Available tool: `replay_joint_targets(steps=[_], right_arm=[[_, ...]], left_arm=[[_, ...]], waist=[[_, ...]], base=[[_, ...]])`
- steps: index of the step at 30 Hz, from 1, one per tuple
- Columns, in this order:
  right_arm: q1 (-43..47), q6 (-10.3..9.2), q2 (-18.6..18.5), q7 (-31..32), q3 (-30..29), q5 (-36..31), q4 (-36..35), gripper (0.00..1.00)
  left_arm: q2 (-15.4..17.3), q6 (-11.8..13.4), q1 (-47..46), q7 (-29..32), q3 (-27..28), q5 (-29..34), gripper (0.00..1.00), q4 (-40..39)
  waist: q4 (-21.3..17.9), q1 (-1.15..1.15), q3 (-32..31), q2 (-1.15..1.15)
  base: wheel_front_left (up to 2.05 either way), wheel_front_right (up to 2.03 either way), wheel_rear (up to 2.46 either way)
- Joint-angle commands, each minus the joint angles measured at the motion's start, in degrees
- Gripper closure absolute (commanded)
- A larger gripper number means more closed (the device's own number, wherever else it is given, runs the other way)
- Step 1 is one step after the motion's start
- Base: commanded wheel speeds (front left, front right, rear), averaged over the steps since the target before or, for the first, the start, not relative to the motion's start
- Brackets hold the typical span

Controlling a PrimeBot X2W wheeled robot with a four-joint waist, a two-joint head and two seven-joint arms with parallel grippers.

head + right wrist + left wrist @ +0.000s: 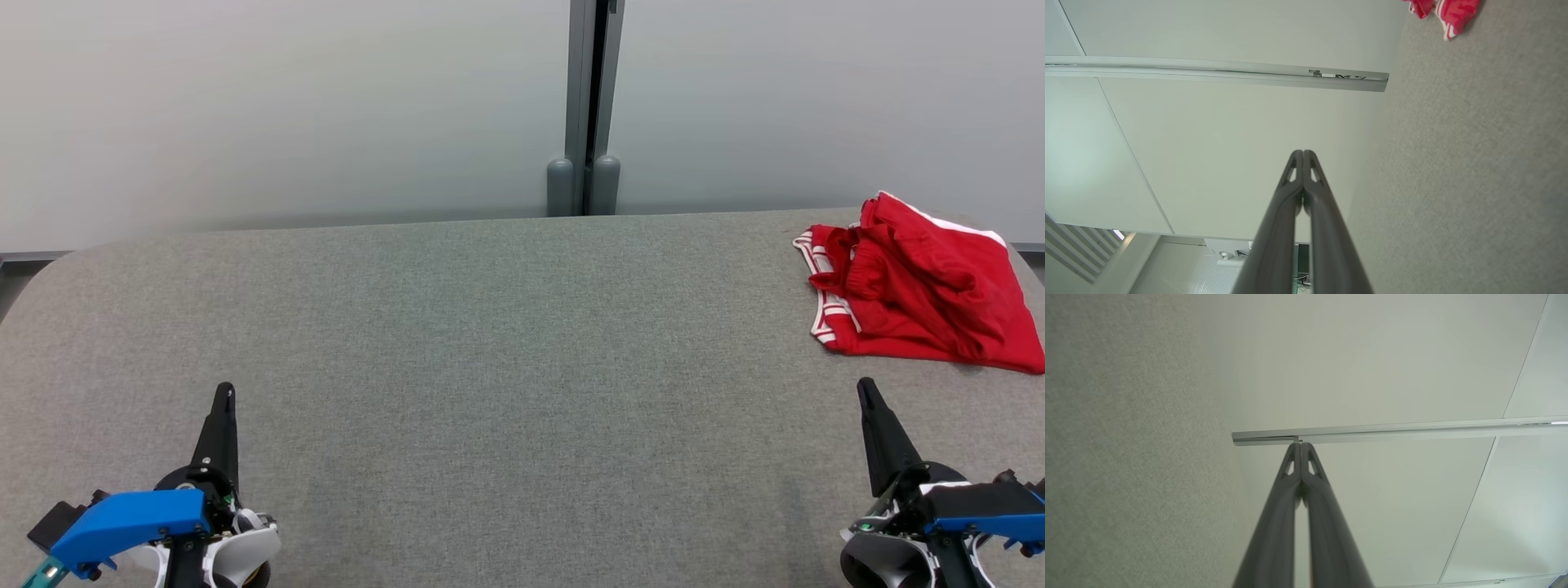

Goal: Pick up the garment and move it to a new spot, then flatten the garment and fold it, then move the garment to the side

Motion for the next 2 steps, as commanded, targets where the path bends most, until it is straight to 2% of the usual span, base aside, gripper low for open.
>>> replay_joint_targets(steps=[1, 2], right_arm=[[-0.7, 0.02, -0.4, 0.3, -0.2, 1.3, -0.3, 1.0], [-0.8, 0.02, -0.4, 0.5, -0.2, 1.6, -0.3, 1.0]], left_arm=[[-0.1, -0.6, -0.7, 0.3, 0.1, -1.0, 1.0, -0.3], [-0.1, -0.6, -0.7, 0.4, 0.2, -1.4, 1.0, -0.3]], waist=[[0.0, 0.0, 0.0, -0.01], [0.0, 0.0, 0.0, -0.01]], base=[[0.0, 0.0, 0.0], [0.0, 0.0, 0.0]])
